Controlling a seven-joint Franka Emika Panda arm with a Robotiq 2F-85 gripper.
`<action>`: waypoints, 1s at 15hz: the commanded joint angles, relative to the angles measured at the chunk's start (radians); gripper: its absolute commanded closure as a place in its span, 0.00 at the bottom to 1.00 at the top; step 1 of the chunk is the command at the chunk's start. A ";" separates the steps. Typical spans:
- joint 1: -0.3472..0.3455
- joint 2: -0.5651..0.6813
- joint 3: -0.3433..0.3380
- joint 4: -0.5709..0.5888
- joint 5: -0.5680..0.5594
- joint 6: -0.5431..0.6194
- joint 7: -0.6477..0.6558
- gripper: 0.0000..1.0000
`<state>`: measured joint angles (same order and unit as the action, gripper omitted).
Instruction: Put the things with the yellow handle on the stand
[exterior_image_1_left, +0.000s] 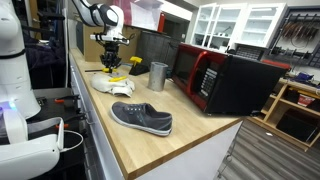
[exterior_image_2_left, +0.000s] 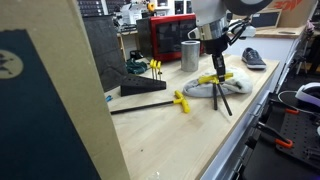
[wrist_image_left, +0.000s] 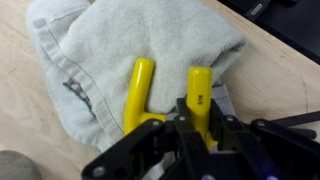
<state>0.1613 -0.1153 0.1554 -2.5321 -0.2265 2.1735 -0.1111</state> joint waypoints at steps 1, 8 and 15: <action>0.005 -0.127 0.007 -0.051 -0.029 0.018 0.006 0.94; -0.016 -0.215 0.007 -0.032 -0.065 0.008 0.071 0.94; -0.062 -0.209 0.006 0.046 -0.195 0.042 0.075 0.94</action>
<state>0.1189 -0.3128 0.1571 -2.5280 -0.3566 2.1983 -0.0491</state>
